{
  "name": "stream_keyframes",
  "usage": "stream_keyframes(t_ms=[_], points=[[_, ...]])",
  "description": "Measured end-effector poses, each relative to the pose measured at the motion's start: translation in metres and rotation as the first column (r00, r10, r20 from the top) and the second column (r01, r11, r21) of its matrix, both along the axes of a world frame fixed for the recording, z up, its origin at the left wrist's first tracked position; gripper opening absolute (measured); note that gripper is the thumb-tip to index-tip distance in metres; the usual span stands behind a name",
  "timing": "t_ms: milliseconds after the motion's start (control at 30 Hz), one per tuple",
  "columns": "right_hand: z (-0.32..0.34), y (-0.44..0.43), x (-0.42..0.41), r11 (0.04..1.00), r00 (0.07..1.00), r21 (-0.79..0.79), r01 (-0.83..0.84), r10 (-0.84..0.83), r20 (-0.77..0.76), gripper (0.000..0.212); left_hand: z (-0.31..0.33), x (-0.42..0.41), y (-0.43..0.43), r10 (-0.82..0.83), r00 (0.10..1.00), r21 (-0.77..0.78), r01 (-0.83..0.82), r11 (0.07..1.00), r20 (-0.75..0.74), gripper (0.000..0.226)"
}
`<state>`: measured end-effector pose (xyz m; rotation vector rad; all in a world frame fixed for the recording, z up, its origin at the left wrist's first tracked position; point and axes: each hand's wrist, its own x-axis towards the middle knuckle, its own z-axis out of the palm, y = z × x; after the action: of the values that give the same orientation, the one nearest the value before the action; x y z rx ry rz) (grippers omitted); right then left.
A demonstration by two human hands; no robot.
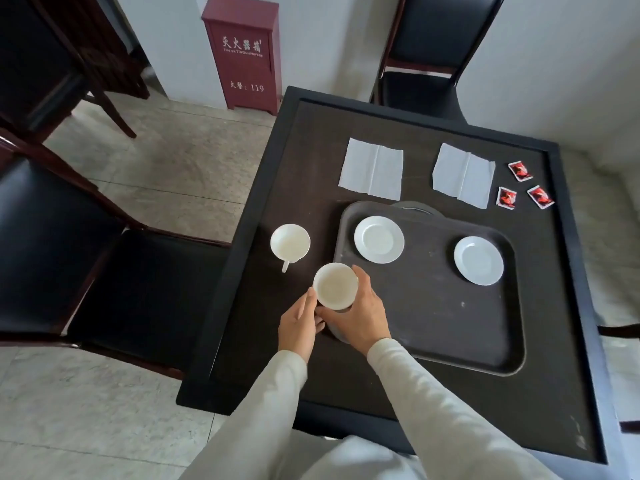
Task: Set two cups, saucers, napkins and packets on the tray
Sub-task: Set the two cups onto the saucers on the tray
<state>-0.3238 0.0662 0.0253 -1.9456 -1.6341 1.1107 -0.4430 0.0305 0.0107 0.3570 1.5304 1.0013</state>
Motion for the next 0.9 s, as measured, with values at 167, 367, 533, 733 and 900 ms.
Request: stream_keyframes(t_ms=[167,367,533,733,900], points=[[0.004,0.020,0.023,1.000,0.999,0.017,0.014,-0.013,-0.033,0.088,0.009,0.021,0.019,-0.012,1.000,0.015,0.012,1.000,0.007,0.031],[0.009,0.045,0.047,0.998,0.999,0.066,0.019,-0.016,-0.044,0.090,0.017,0.042,0.047,-0.049,0.999,0.013,0.049,0.999,0.012,0.033],[0.006,0.066,0.063,0.998,0.999,0.055,0.016,-0.013,-0.046,0.093,0.021,0.056,0.070,-0.057,0.998,-0.029,0.056,0.998,-0.001,0.017],[-0.002,0.092,0.076,1.000,0.999,0.031,0.007,-0.006,-0.040,0.093,0.017,0.069,0.095,-0.065,0.997,-0.060,0.063,0.996,-0.034,0.018],[-0.009,0.109,0.083,1.000,0.998,0.004,0.023,-0.023,-0.055,0.093,0.010,0.078,0.112,-0.052,0.998,-0.083,0.048,0.995,-0.038,0.012]])
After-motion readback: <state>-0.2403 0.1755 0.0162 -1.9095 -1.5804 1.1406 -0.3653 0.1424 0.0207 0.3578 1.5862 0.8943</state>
